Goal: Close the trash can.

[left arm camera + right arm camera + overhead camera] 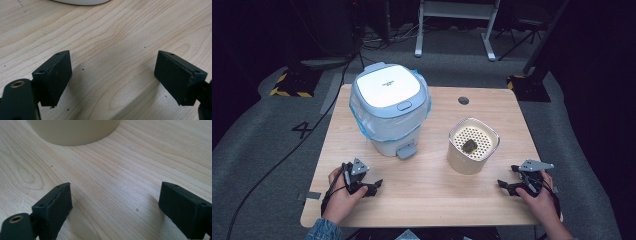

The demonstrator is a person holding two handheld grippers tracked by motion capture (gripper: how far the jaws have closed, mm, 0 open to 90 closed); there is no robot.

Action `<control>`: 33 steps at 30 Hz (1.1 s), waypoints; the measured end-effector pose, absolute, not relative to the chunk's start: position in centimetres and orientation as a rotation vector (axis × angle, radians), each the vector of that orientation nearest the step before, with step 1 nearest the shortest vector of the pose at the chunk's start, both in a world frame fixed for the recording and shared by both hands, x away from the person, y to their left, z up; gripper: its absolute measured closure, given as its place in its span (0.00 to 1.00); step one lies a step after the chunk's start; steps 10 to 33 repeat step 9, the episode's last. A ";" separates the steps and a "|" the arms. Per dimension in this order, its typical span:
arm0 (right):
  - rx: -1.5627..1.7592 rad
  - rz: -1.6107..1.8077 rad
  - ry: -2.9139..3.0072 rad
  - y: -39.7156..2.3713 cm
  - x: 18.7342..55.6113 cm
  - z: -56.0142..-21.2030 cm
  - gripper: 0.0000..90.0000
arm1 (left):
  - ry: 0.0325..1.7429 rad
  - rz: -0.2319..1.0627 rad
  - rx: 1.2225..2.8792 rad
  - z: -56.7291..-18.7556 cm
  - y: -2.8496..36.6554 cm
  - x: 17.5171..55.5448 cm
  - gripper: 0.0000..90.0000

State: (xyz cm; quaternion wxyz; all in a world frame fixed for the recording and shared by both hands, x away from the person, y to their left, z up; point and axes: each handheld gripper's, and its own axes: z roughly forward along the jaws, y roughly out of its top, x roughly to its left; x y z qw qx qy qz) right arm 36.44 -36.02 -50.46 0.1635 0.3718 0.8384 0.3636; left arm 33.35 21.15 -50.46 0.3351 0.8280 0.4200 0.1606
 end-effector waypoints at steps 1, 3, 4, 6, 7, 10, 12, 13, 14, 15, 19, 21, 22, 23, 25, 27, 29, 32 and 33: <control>1.060 1.036 2.390 -36.0 36.4 -50.5 0.13 | 1.097 0.418 2.159 -50.5 21.1 33.3 0.17; 1.060 1.036 2.390 -36.0 36.4 -50.5 0.13 | 1.097 0.419 2.160 -50.5 21.2 33.4 0.17; 1.060 1.036 2.390 -36.0 36.4 -50.5 0.13 | 1.097 0.419 2.160 -50.5 21.2 33.4 0.17; 1.060 1.036 2.390 -36.0 36.4 -50.5 0.13 | 1.097 0.419 2.160 -50.5 21.1 33.3 0.17; 1.060 1.036 2.390 -36.0 36.4 -50.5 0.13 | 1.097 0.419 2.160 -50.5 21.2 33.4 0.17; 1.060 1.035 2.389 -36.0 36.4 -50.5 0.13 | 1.097 0.419 2.160 -50.5 21.2 33.3 0.17; 1.060 1.035 2.389 -36.0 36.4 -50.5 0.13 | 1.097 0.419 2.160 -50.5 21.2 33.3 0.17; 1.060 1.035 2.389 -36.0 36.4 -50.5 0.13 | 1.097 0.419 2.160 -50.5 21.2 33.3 0.17; 1.060 1.035 2.389 -36.0 36.4 -50.5 0.13 | 1.097 0.419 2.160 -50.5 21.2 33.3 0.17; 1.060 1.035 2.389 -36.0 36.4 -50.5 0.13 | 1.097 0.419 2.160 -50.5 21.2 33.3 0.17; 1.060 1.035 2.389 -36.0 36.4 -50.5 0.13 | 1.097 0.419 2.160 -50.5 21.2 33.3 0.17; 1.060 1.035 2.389 -36.0 36.4 -50.5 0.13 | 1.097 0.419 2.160 -50.5 21.2 33.3 0.17; 1.060 1.035 2.389 -36.0 36.4 -50.5 0.13 | 1.097 0.419 2.160 -50.5 21.2 33.3 0.17; 1.060 1.035 2.389 -36.0 36.4 -50.5 0.13 | 1.097 0.419 2.160 -50.5 21.2 33.3 0.17; 1.060 1.035 2.389 -36.0 36.4 -50.5 0.13 | 1.097 0.419 2.160 -50.5 21.2 33.3 0.17; 1.060 1.035 2.389 -36.0 36.4 -50.5 0.13 | 1.097 0.419 2.160 -50.5 21.2 33.3 0.17; 1.060 1.035 2.389 -36.0 36.4 -50.5 0.13 | 1.097 0.419 2.160 -50.5 21.2 33.3 0.17; 1.060 1.035 2.389 -36.0 36.4 -50.5 0.13 | 1.097 0.419 2.160 -50.5 21.2 33.3 0.17; 1.060 1.035 2.389 -36.0 36.4 -50.5 0.13 | 1.097 0.419 2.160 -50.5 21.2 33.3 0.17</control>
